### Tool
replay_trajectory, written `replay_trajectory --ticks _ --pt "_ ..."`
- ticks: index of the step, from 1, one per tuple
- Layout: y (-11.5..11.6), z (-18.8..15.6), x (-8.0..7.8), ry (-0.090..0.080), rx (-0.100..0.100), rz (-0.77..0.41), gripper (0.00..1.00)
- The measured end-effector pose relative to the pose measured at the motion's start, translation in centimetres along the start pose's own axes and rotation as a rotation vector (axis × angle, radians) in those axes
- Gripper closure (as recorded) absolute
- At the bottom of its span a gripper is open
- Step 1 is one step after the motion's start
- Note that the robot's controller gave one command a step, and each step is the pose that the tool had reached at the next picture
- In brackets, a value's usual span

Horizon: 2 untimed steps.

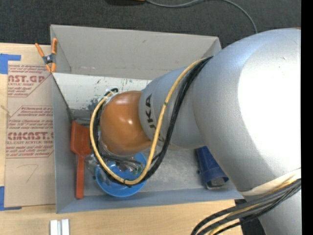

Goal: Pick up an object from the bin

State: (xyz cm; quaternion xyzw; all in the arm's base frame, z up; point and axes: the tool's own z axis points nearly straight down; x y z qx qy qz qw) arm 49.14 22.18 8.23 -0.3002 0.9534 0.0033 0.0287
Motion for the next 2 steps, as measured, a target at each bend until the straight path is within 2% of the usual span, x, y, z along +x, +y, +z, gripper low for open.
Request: replay_trajectory --ticks 1,2 --pt "0.0 0.0 0.0 0.000 0.000 0.000 1.00" --pt "-5.0 0.9 1.1 -0.012 0.004 -0.367 1.00"
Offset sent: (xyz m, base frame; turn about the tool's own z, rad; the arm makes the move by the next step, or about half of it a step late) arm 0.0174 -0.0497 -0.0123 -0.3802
